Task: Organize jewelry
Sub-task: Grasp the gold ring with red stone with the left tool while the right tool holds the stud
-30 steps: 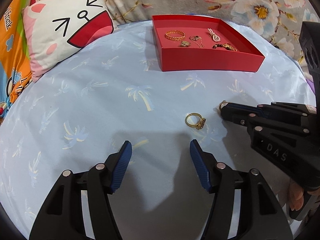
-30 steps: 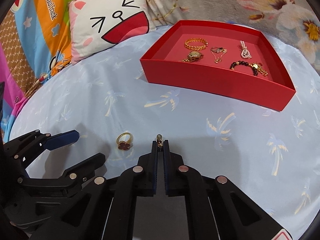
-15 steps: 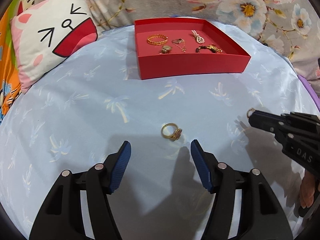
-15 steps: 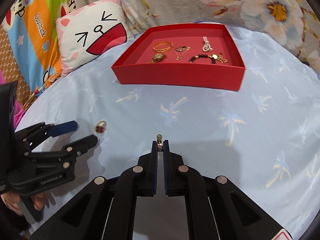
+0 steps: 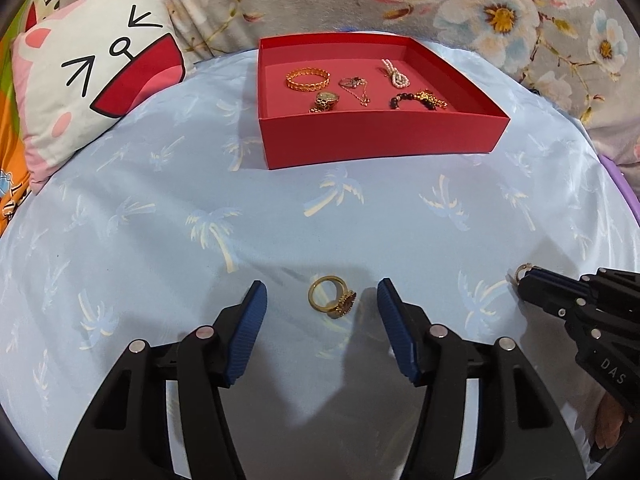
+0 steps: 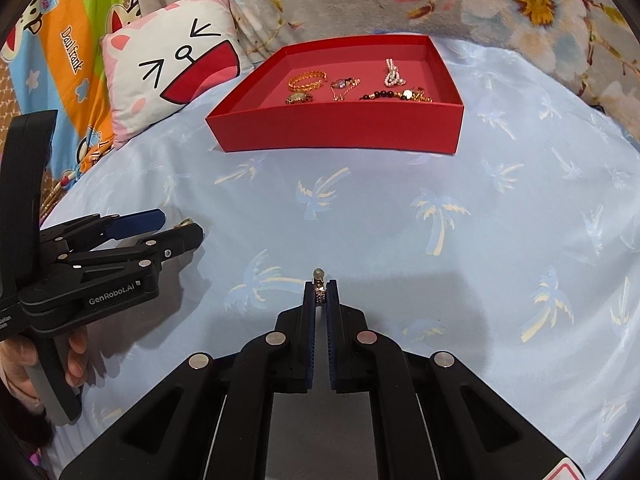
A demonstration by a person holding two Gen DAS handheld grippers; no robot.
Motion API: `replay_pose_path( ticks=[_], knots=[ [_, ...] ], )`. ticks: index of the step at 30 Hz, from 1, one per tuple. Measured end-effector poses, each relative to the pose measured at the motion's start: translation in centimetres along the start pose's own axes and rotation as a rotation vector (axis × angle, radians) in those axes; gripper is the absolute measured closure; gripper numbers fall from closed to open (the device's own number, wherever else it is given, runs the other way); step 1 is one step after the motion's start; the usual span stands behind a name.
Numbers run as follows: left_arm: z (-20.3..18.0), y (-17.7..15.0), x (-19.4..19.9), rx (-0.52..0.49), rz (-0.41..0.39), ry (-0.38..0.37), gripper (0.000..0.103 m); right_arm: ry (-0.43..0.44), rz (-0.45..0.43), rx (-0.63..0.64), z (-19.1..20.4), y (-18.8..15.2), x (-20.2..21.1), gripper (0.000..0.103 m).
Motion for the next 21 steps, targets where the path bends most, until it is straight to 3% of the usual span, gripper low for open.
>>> replay_pose_path(
  ticks=[3,14,21],
  knots=[
    [0.0,0.0,0.0,0.001,0.0,0.004,0.05,0.004,0.005,-0.008,-0.1,0.0,-0.1,0.099],
    [-0.6,0.0,0.2,-0.027,-0.009,-0.004,0.08,0.007,0.01,-0.014,-0.2,-0.1,-0.2,0.099],
    [-1.1,-0.1,0.4,-0.048,-0.014,-0.018,0.082,0.008,0.01,-0.014,-0.2,0.0,-0.2,0.099]
  ],
)
Point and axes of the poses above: each gripper's, at about its wrist camera, not at the fingertips, and x roughly against the way its jaws point, z to its left, y to its top, the point moved 2 cm from there along -x, roughly the way its jaws point, and after that the axes turned 7 degrees about -x, right-handed, at the moved point
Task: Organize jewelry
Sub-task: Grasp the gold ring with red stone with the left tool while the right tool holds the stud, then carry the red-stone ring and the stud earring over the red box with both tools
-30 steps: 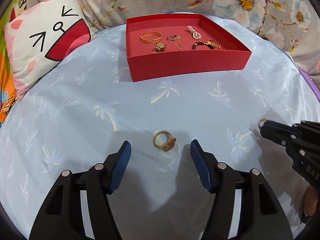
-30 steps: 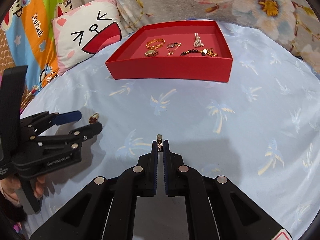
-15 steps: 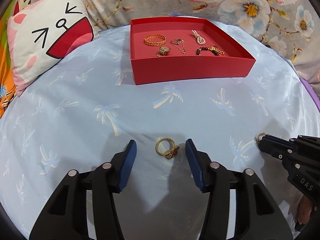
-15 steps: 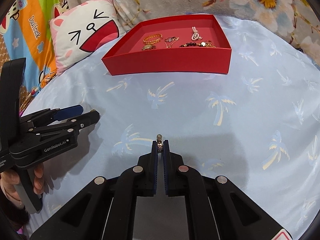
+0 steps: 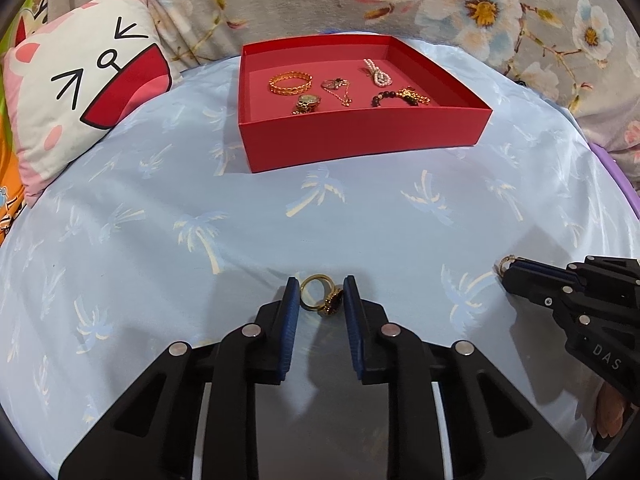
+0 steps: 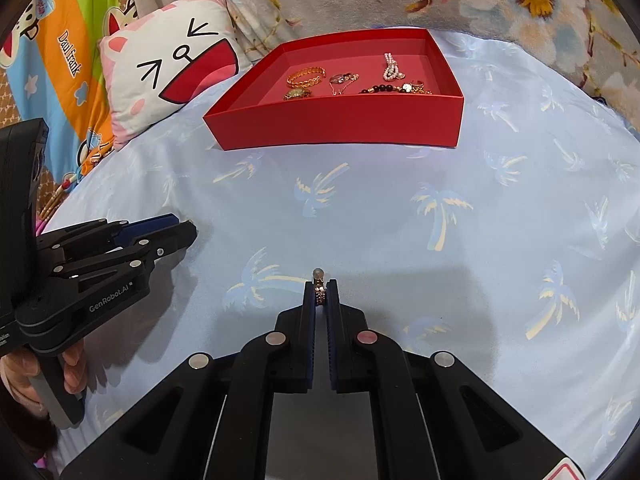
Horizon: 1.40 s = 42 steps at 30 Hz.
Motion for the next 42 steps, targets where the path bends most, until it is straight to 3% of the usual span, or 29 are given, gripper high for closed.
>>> replay_pose_path(
  ticks=[3,15,30,36,42],
  knots=[
    [-0.4,0.0,0.3,-0.015,-0.012,0.002,0.094,0.0,0.0,0.0,0.0,0.0,0.0,0.098],
    [-0.6,-0.2,0.6,-0.012,-0.018,-0.015,0.094,0.0,0.0,0.0,0.0,0.0,0.0,0.098],
    [-1.1,-0.4,2.5,-0.006,-0.041,-0.089,0.095,-0.002,-0.014,-0.003,0.1,0.1,0.2,0.099],
    [-1.2,1.4,4.0,-0.036,-0.087,-0.085,0.095,-0.009,-0.071,0.01,0.3,1.3,2.1,0.099],
    [-1.0,6.1,5.3,-0.089,-0.162,-0.04,0.095,-0.002,-0.14,-0.013,-0.6,4.7,4.3,0.099]
  ],
)
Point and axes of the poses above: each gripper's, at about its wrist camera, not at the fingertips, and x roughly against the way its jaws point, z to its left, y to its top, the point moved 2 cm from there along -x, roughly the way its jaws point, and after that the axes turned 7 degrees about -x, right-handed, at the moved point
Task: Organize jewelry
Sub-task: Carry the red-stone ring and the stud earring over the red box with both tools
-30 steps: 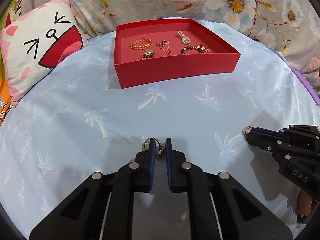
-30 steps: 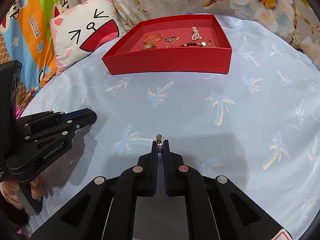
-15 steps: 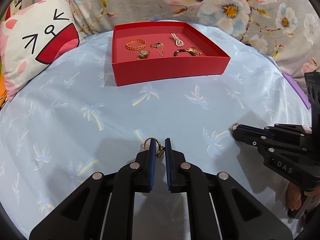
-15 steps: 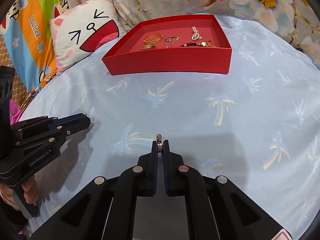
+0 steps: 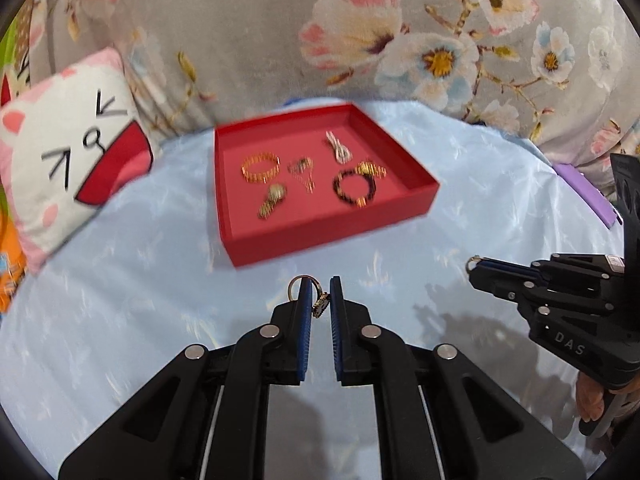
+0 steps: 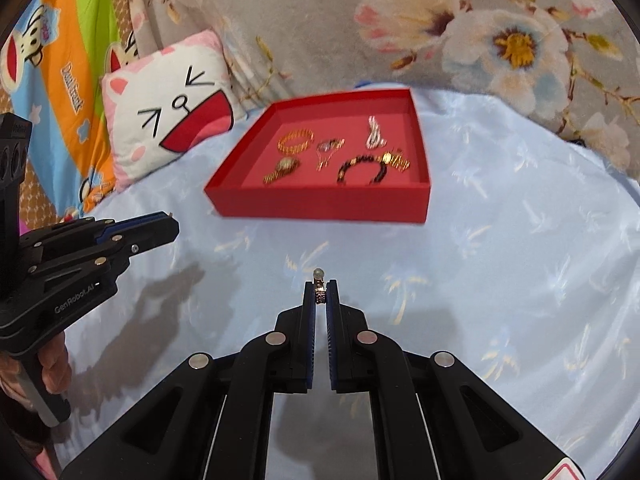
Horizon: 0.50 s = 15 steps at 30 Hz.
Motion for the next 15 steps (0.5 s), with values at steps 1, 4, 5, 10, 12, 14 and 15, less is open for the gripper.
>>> replay_pose_path(
  ticks=[1,4,5,10,12,14,15],
  knots=[
    [0.1,0.8,0.0,-0.005,-0.01,0.003,0.095,0.006,-0.008,-0.008,-0.2,0.7,0.1,0.099],
    [0.5,3.2,-0.4,-0.006,-0.046,0.019,0.095,-0.007,-0.045,-0.007,-0.4,3.1,0.3,0.099],
    [0.7,4.0,-0.7,-0.004,-0.056,0.025,0.095,-0.011,-0.054,-0.006,-0.5,3.9,0.2,0.099],
    [1.3,6.8,-2.8,0.007,-0.067,0.044,0.095,-0.02,-0.066,-0.007,-0.4,7.9,-1.6,0.099],
    [1.6,7.5,-4.0,0.011,-0.061,0.049,0.095,-0.029,-0.07,-0.001,-0.3,9.1,-2.6,0.099],
    [2.0,8.2,-5.4,0.015,-0.051,0.064,0.095,-0.034,-0.07,-0.002,-0.1,10.3,-3.7,0.099],
    [2.3,8.4,-5.9,0.02,-0.048,0.072,0.095,-0.038,-0.07,-0.001,0.1,10.8,-4.2,0.099]
  ],
)
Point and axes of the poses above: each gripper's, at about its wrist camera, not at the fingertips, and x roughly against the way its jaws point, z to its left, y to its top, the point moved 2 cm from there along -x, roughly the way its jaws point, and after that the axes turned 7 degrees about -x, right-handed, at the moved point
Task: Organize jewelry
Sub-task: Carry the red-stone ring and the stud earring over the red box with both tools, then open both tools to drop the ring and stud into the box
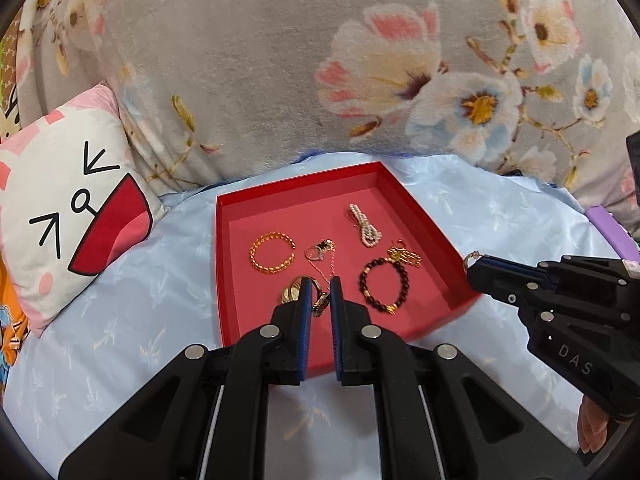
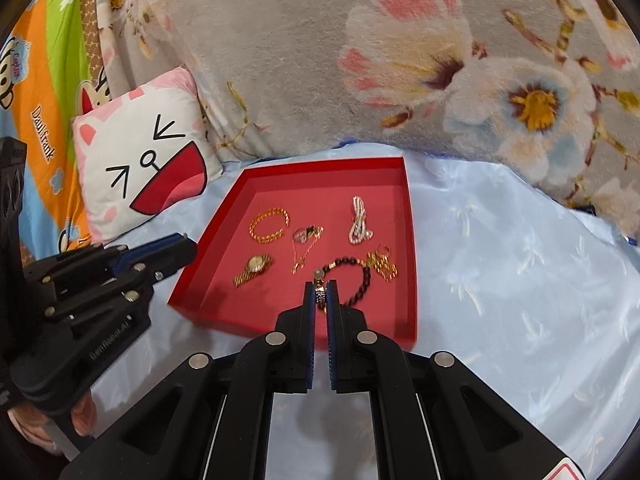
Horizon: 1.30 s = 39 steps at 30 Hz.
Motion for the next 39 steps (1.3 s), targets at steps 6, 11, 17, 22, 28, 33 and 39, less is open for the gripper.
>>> replay_pose_path(
  ticks=[6,11,17,22,28,33,39],
  knots=[
    [1.7,0.6,-3.9,0.049,0.036,0.025,0.095,-0.023,0.018,-0.006,0.5,2.1,-3.8,0.099],
    [2.7,0.7,-6.8,0.061,0.071,0.08,0.095,-0.027,0.043,-0.014,0.8,3.0,-6.8,0.098],
    [3.8,0.8,-8.4,0.077,0.089,0.095,0.095,-0.048,0.054,-0.023,0.8,3.7,-9.4,0.098],
    [4.5,0.7,-9.3,0.085,0.102,0.103,0.095,-0.062,0.067,-0.028,0.4,3.9,-10.6,0.098],
    [5.3,0.6,-10.1,0.102,0.117,0.107,0.095,-0.083,0.083,-0.028,-0.2,3.9,-12.0,0.099],
    [5.1,0.3,-10.7,0.097,0.129,0.11,0.095,-0.08,0.101,-0.048,-0.8,3.7,-12.9,0.098],
    [5.0,0.4,-10.9,0.096,0.127,0.11,0.095,-0.073,0.107,-0.049,-0.6,3.6,-13.3,0.099]
  ],
)
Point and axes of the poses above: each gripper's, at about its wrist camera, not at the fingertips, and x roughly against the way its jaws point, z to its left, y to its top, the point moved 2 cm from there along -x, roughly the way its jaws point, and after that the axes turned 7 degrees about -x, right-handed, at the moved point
